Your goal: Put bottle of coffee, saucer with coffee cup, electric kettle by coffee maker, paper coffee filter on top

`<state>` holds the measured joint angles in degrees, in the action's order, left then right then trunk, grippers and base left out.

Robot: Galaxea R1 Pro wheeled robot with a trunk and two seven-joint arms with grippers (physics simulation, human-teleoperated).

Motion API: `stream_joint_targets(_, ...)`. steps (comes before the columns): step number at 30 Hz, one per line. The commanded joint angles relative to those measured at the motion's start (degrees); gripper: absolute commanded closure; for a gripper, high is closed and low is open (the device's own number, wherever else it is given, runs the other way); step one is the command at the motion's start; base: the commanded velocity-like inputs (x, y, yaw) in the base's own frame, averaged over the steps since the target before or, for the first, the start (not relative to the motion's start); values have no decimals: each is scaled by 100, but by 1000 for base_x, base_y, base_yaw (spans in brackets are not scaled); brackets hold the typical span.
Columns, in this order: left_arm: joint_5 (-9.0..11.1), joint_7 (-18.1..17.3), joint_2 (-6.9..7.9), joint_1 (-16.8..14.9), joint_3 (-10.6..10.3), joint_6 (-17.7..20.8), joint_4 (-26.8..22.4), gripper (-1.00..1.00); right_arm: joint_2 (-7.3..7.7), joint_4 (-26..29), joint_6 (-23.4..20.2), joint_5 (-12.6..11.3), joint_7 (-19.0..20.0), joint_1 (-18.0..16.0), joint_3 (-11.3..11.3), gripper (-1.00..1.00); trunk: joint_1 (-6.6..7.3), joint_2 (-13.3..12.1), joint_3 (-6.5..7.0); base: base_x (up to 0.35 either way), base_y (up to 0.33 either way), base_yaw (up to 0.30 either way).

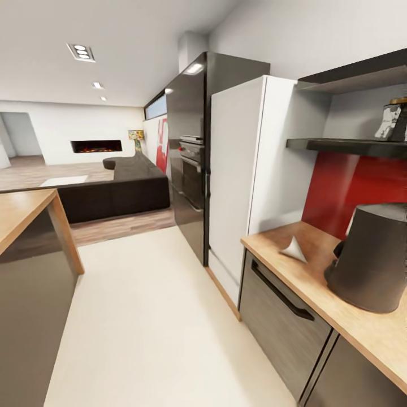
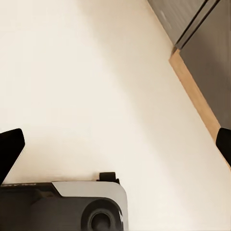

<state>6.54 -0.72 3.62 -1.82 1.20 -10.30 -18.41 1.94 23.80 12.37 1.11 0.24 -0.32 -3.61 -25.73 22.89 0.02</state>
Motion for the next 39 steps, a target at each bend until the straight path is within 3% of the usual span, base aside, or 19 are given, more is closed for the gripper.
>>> stream_joint_targets(1, 58, -8, 0, 2, -6, -16, 4, -100, -2, -7, 20, 12, 3, -3, -17, -100, -5, 3, -2, 305, 166, -300)
stream_joint_targets(20, 51, 19, -4, -2, -5, 4, 6, -100, -15, -37, 16, 23, -38, -3, -27, -100, -5, 3, -2, 304, 179, -300)
stream_joint_targets(22, 3, 43, -34, -2, -40, 64, 48, -100, -4, -56, 7, 42, -40, -3, -12, -100, -5, 3, -2, 296, 217, -300)
stream_joint_targets(24, -104, 52, -25, 12, -76, 166, 350, -100, -16, -657, -25, 52, -14, -3, 10, -100, -5, 3, -2, 291, 218, -300)
stream_joint_targets(28, -170, 58, -7, 8, -68, 339, 915, -100, -52, -1322, -34, 35, -2, -3, 9, -100, -5, 3, -2, 291, 219, -300)
stream_joint_targets(36, -238, 53, -43, 7, -79, 409, 1155, -100, -54, -1548, -218, 40, -37, -3, -9, -100, -5, 3, -2, 284, 219, -300)
stream_joint_targets(39, -572, 32, -66, -16, -75, 374, 1094, -100, -64, -1552, -460, 11, -23, -3, -23, -100, -5, 3, -2, 145, 122, -300)
